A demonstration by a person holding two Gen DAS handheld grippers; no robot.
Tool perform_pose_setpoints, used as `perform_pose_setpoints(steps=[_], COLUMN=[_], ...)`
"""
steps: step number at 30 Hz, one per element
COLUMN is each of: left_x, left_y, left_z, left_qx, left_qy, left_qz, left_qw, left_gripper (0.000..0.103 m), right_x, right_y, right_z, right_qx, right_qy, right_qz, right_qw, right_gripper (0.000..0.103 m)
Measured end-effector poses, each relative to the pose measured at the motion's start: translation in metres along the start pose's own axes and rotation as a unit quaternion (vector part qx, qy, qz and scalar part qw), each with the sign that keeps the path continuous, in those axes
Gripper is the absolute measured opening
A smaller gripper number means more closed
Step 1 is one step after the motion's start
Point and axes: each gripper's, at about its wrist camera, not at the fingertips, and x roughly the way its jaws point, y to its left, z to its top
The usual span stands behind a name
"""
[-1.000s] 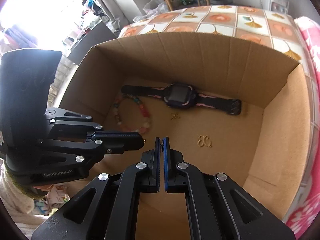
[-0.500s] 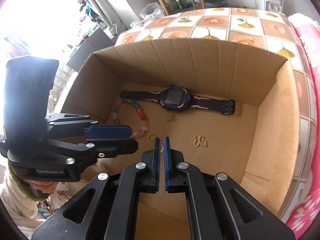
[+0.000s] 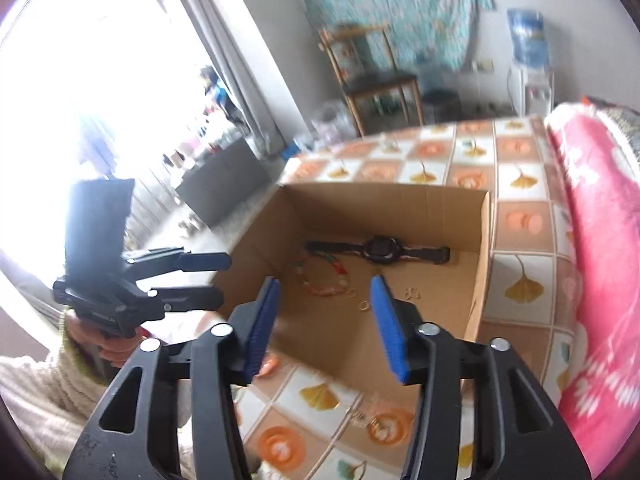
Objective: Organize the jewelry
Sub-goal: 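Withdraw both open tools back toward the remaining gold dangling earring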
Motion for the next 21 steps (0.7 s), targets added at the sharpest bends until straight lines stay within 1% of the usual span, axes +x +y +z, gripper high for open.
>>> perform_pose_setpoints(steps=[1, 2, 3, 6, 8, 9, 11, 12, 13, 15, 16, 18, 19, 21], left_x=[-0.008, -0.011, -0.016, -0.02, -0.013, -0.005, 0.017, 0.031, 0.04, 0.067, 0.074, 0.089, 0.095, 0.1], left_y=[-0.007, -0.013, -0.019, -0.03, -0.034, -0.036, -0.038, -0.038, -0.038, -0.039, -0.04, -0.043, -0.043, -0.044], left_z=[-0.01, -0.017, -0.027, -0.058, -0.076, -0.085, -0.101, -0.108, -0.114, -0.125, -0.128, -0.133, -0.135, -0.135], left_qx=[0.012, 0.02, 0.028, 0.044, 0.042, 0.044, 0.041, 0.038, 0.039, 0.052, 0.057, 0.071, 0.074, 0.076], left_qy=[-0.008, -0.012, -0.015, -0.014, -0.002, 0.007, 0.031, 0.045, 0.049, 0.06, 0.063, 0.062, 0.057, 0.049], left_qz=[-0.002, -0.003, -0.003, -0.002, 0.002, 0.006, 0.015, 0.026, 0.035, 0.071, 0.081, 0.099, 0.099, 0.094], left_qw=[0.9999, 0.9997, 0.9995, 0.9989, 0.9991, 0.999, 0.9986, 0.9979, 0.9974, 0.9943, 0.9931, 0.9907, 0.9906, 0.9914], left_gripper=[0.087, 0.092, 0.096, 0.097, 0.097, 0.097, 0.097, 0.097, 0.097, 0.097, 0.097, 0.097, 0.097, 0.096], right_x=[-0.013, -0.022, -0.032, -0.038, -0.031, -0.023, -0.01, -0.002, 0.011, 0.025, 0.03, 0.034, 0.037, 0.041], right_y=[0.003, 0.007, 0.008, 0.009, 0.008, 0.007, 0.0, -0.003, -0.007, -0.011, -0.013, -0.014, -0.015, -0.017], right_z=[-0.008, -0.015, -0.027, -0.053, -0.073, -0.086, -0.103, -0.11, -0.12, -0.132, -0.137, -0.145, -0.148, -0.148], right_qx=[0.0, 0.002, 0.007, 0.024, 0.034, 0.041, 0.056, 0.062, 0.069, 0.069, 0.067, 0.068, 0.071, 0.071], right_qy=[-0.016, -0.025, -0.036, -0.043, -0.031, -0.017, 0.001, 0.012, 0.029, 0.047, 0.053, 0.055, 0.056, 0.059], right_qz=[0.005, 0.007, 0.009, -0.013, -0.053, -0.077, -0.105, -0.118, -0.144, -0.173, -0.184, -0.182, -0.174, -0.172], right_qw=[1.0, 1.0, 0.999, 0.999, 0.998, 0.996, 0.993, 0.991, 0.987, 0.981, 0.979, 0.979, 0.981, 0.981], right_gripper=[0.053, 0.057, 0.059, 0.061, 0.061, 0.061, 0.061, 0.061, 0.061, 0.061, 0.06, 0.06, 0.058, 0.053])
